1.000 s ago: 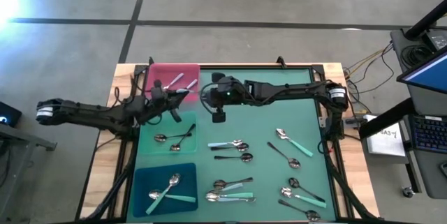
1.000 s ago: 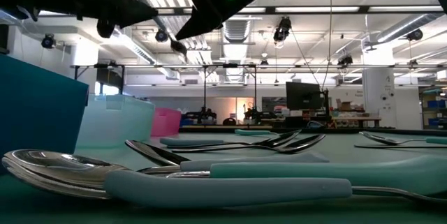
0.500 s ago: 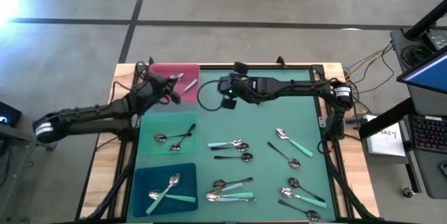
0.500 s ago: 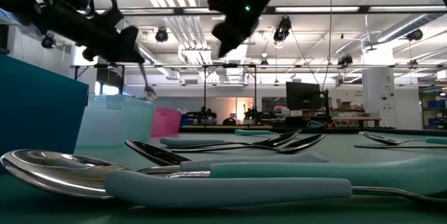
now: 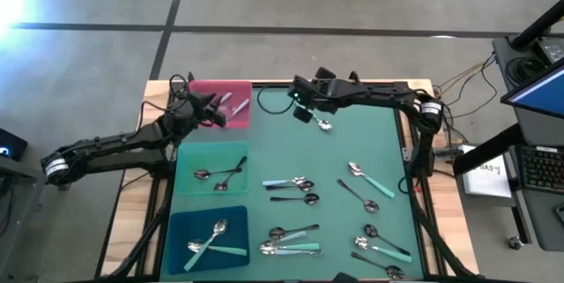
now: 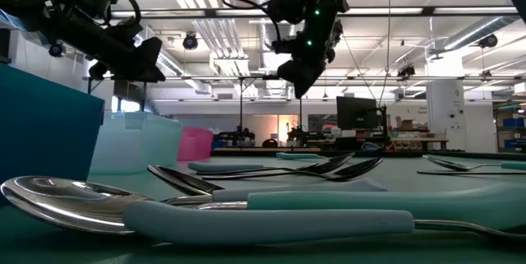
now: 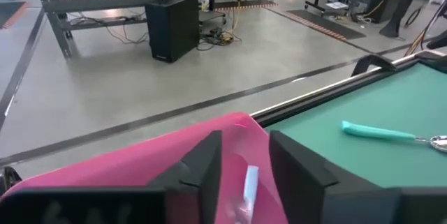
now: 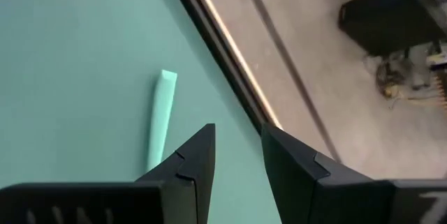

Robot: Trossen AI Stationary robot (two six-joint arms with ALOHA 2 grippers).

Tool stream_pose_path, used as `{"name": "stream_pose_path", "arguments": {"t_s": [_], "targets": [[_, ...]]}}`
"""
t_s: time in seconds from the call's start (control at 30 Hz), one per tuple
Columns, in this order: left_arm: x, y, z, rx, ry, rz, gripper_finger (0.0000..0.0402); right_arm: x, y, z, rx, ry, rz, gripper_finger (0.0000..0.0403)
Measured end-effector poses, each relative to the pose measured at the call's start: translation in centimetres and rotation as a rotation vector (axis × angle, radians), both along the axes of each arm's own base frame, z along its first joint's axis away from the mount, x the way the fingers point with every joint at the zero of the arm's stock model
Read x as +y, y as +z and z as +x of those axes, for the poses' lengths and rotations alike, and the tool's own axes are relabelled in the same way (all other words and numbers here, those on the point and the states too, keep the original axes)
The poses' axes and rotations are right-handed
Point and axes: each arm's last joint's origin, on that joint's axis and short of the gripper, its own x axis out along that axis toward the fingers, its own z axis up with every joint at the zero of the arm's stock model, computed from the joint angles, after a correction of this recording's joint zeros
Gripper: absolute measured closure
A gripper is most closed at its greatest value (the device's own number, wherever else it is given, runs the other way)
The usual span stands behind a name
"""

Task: Sort silverware by color (type)
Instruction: Put the blue spoon into the pink blue bin, then put the black spoon into the green bin

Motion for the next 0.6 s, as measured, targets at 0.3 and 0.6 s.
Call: {"name": "stream_pose_path", "arguments": {"t_s": [0.3,0.6], "targets": [[0.1,0.0,-0.2,0.07,0.04,0.043,0.0246,-1.9,-2.4,-1.4,-0.043,-0.002,0.181,0.0293],[0.2,0.8,0.0,0.015,0.038,0.037,0.0245,-4.3,-5.1,-3.2,-0.123,-0.041,0.283,0.0293]]}}
